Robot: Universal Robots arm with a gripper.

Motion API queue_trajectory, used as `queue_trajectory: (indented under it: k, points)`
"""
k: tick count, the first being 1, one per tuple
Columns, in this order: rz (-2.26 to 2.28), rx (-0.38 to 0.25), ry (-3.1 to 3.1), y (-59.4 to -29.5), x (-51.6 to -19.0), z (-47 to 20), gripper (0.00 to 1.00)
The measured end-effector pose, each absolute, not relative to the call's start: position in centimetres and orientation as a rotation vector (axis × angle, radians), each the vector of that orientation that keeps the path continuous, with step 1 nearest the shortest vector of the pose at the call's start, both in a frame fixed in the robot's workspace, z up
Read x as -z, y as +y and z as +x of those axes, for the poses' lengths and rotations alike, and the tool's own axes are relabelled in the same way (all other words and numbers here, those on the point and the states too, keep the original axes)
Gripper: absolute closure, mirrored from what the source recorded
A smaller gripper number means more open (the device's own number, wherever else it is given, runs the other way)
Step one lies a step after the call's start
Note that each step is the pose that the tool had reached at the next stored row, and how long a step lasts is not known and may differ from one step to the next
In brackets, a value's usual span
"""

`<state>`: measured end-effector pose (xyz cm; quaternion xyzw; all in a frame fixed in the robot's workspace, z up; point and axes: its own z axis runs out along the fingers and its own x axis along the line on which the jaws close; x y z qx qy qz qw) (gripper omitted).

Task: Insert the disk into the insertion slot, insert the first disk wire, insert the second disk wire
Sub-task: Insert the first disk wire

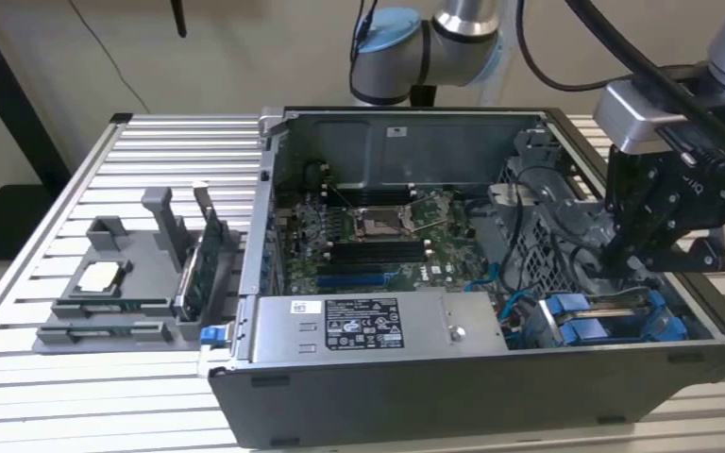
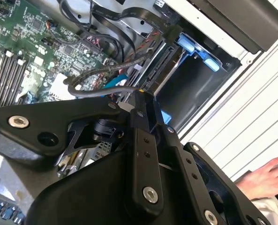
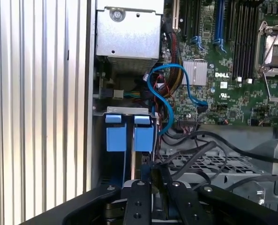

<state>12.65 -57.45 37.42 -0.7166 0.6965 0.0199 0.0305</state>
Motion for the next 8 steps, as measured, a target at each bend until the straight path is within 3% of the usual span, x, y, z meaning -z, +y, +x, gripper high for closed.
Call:
queue_trajectory:
  k: [8]
  points:
    - [-2.209,-0.061,2.147,-57.96,-36.99,12.66,0.81]
